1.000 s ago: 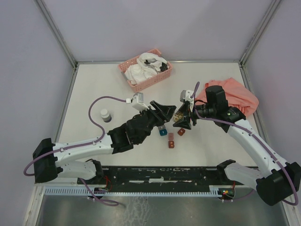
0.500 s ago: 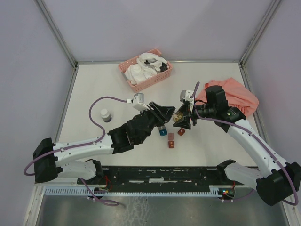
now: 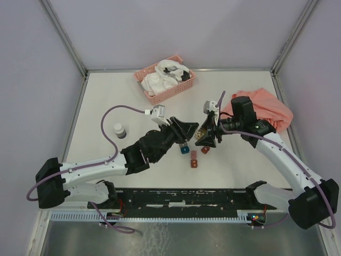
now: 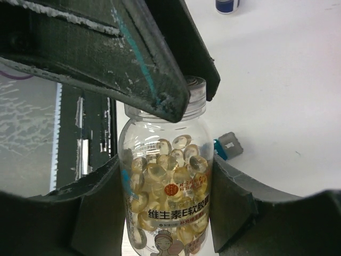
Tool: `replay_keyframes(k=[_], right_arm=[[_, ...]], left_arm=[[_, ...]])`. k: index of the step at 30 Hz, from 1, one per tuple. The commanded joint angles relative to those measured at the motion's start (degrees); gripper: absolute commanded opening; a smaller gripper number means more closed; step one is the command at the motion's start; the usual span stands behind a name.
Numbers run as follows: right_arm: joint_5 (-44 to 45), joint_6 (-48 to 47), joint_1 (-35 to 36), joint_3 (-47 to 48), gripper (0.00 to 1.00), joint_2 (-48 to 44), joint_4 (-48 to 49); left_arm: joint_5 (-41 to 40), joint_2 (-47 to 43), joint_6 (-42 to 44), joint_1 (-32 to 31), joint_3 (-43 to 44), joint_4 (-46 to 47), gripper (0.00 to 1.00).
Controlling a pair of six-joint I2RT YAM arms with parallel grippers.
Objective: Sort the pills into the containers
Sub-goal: Screw the lid of the pill bottle onto the pill bottle.
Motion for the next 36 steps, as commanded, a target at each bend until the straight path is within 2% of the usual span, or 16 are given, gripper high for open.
replay_keyframes(k=[1, 7, 9, 15, 19, 21, 22, 25, 28, 32, 36], right_arm=[[-7.90, 4.95, 0.07, 2.80, 0.02, 1.25, 4.33], [-14.64, 14.10, -0.52, 1.05, 0.02, 2.19, 12.39], [-15.81, 16.27, -0.65, 0.67, 0.02, 2.61, 14.36], [-18.12, 18.93, -0.79, 0.54, 0.02, 3.65, 16.53], [-18.22, 18.94, -0.89, 0.53, 0.02, 3.43, 16.63], [-18.03, 18.80, -0.88, 0.46, 0.02, 3.31, 16.51], [-17.94, 18.61, -0.90, 0.36, 0.02, 3.22, 16.50], [-17.55, 17.69, -0.93, 0.52, 0.02, 2.94, 15.56], [-17.29, 16.51, -0.89, 0.70, 0.02, 2.68, 14.59], [-17.07, 15.93, -0.83, 0.74, 0.02, 2.47, 14.11], [-16.51, 14.26, -0.88, 0.94, 0.02, 2.10, 12.77]], left_arm=[[14.79, -2.36, 11.72, 1.90, -2.35, 6.64, 0.22], [41.97, -3.25, 12.15, 13.53, -6.78, 14.30, 0.18], [48.10, -2.47, 14.14, 15.12, -6.78, 16.09, 0.18], [51.05, -2.41, 22.68, 15.78, -6.22, 15.57, 0.18], [50.95, -2.94, 22.52, 17.79, -6.08, 16.54, 0.20], [50.39, -2.86, 21.21, 18.34, -5.69, 16.84, 0.28], [49.52, -2.91, 20.56, 18.45, -5.54, 16.92, 0.36], [45.51, -3.62, 18.25, 18.58, -5.35, 16.38, 0.68], [41.22, -5.37, 16.94, 18.56, -5.42, 14.55, 0.90], [36.07, -9.34, 17.70, 18.60, -6.65, 11.15, 1.00], [32.62, -14.08, 19.27, 18.55, -9.52, 8.67, 0.99]])
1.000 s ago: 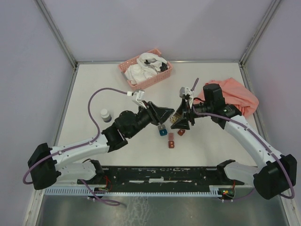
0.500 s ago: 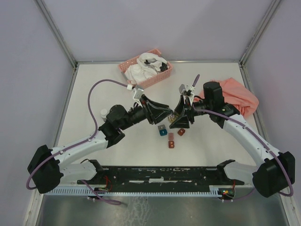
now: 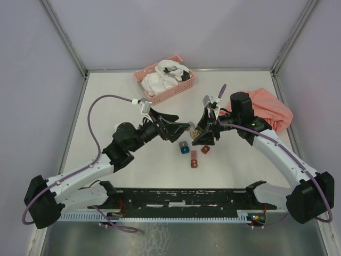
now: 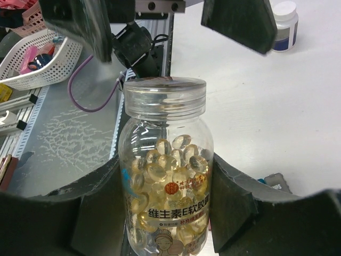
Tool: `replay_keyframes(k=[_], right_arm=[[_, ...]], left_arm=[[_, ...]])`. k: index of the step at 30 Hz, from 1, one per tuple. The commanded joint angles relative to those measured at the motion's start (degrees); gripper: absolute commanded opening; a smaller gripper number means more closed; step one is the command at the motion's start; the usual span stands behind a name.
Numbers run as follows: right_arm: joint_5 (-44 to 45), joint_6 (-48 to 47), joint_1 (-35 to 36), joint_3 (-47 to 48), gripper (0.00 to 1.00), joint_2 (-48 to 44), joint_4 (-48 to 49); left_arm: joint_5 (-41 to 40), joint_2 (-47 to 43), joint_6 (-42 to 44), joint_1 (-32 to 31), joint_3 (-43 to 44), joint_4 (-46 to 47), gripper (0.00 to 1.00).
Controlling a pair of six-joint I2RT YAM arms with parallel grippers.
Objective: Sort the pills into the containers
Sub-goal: Screw the lid of the pill bottle onto the pill bottle.
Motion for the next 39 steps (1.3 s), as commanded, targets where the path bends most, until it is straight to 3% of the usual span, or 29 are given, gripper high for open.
replay_keyframes(k=[1, 6, 12, 17, 24, 32, 39], right_arm=[[-1.07, -2.78, -0.11, 1.48, 0.02, -1.81, -0.48], [1.88, -7.52, -0.10, 2.30, 0.01, -2.66, -4.82], [10.18, -14.81, -0.03, 2.92, 0.02, -4.41, -9.96], [15.59, -16.80, -0.07, 2.50, 0.02, -5.82, -10.12], [18.88, -18.09, 0.18, 2.30, 0.02, -6.43, -10.35], [20.20, -18.52, 0.75, 2.39, 0.02, -6.54, -10.57], [20.40, -18.65, 1.05, 2.47, 0.02, -6.43, -10.75]], left_arm=[[-5.51, -6.68, 2.11, 0.22, -2.97, -1.49, 0.99], [-5.61, -13.91, -0.44, 0.22, -8.51, 1.55, 0.99], [-10.44, -18.37, -11.49, 0.23, -10.85, 4.63, 0.99], [-15.49, -13.38, -18.07, -1.68, -6.73, -0.43, 1.00], [-43.76, -1.45, -20.55, -15.91, 5.14, -13.41, 0.99], [-51.40, 7.88, -23.16, -19.65, 11.91, -15.67, 0.94], [-52.03, 10.80, -24.62, -20.25, 13.91, -15.46, 0.86]])
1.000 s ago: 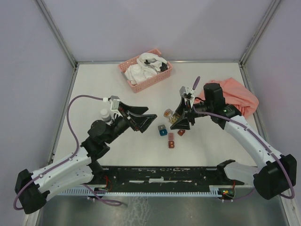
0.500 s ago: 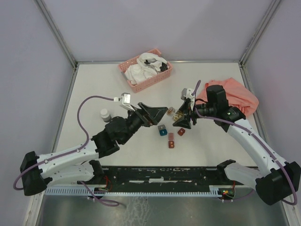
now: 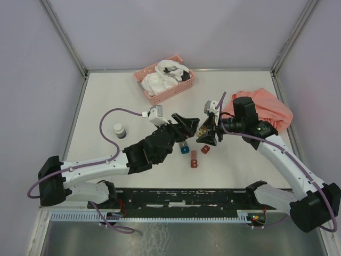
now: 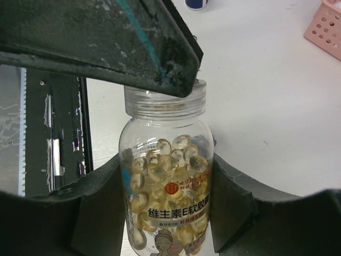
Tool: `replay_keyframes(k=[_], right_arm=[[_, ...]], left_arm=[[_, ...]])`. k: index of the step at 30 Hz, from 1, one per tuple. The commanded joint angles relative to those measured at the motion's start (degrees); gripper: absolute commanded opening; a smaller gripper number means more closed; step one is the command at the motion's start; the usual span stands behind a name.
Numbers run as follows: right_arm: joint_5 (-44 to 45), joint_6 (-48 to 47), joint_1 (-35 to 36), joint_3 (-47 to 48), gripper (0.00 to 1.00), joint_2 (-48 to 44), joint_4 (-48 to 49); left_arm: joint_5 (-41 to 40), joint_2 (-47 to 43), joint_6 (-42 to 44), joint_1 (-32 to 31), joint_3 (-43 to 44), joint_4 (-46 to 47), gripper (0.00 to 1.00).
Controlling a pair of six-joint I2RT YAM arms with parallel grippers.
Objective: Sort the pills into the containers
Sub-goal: Screw the lid of the pill bottle onto the pill bottle.
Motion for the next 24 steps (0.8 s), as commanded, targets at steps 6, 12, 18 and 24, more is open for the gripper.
replay_keyframes(k=[6, 12, 18, 24], right_arm=[[0.23, -0.73, 0.48, 2.28, 0.02, -1.33, 1.06], [0.23, -0.73, 0.45, 2.41, 0.02, -1.25, 1.01], [0.07, -0.54, 0.55, 2.51, 0.02, -1.07, 1.01], [-0.40, 0.15, 0.57, 2.71, 0.02, -0.60, 1.01]], left_arm=[[-3.28, 2.68, -3.94, -0.72, 4.16, 1.78, 0.78], [-2.70, 3.52, -4.41, -0.81, 4.57, 1.93, 0.70], [-1.54, 3.68, -4.40, -0.90, 4.66, 1.94, 0.62], [-0.52, 3.80, -4.33, -0.96, 4.46, 2.01, 0.54]])
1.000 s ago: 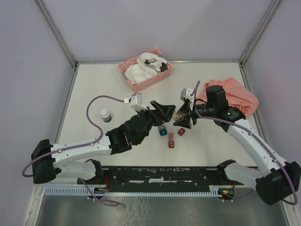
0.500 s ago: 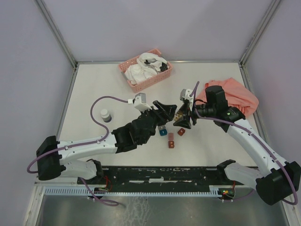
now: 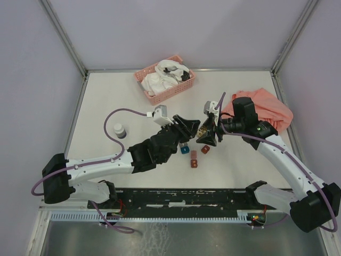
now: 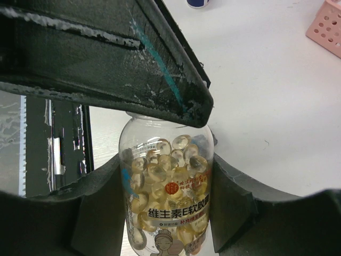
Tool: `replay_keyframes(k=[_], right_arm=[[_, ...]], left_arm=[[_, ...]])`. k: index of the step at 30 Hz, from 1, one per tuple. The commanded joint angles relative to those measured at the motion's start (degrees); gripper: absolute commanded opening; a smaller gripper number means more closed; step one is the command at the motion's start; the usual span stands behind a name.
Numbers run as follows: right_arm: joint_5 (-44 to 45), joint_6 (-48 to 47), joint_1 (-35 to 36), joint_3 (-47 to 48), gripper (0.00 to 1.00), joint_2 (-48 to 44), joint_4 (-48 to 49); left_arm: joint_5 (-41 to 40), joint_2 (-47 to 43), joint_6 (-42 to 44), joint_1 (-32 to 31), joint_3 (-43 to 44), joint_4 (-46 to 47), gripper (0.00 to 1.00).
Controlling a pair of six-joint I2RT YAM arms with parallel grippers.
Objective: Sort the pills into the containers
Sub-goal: Screw the lid of the pill bottle onto the pill bottle.
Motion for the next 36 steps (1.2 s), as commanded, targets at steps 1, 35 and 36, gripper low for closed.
replay_keyframes(k=[1, 35, 36], right_arm=[[-1.00, 0.69, 0.19, 2.74, 0.02, -0.42, 1.41], [-21.75, 24.62, -0.55, -0.70, 0.02, 5.75, 20.30], [-21.67, 24.05, -0.54, -0.55, 0.02, 5.73, 19.63]], left_arm=[[-0.36, 0.30, -1.69, -0.35, 2.20, 2.06, 0.52], [53.93, -6.15, 19.10, 18.82, -17.31, 40.66, 0.37], [52.98, -6.53, 18.84, 18.88, -17.43, 40.38, 0.46]])
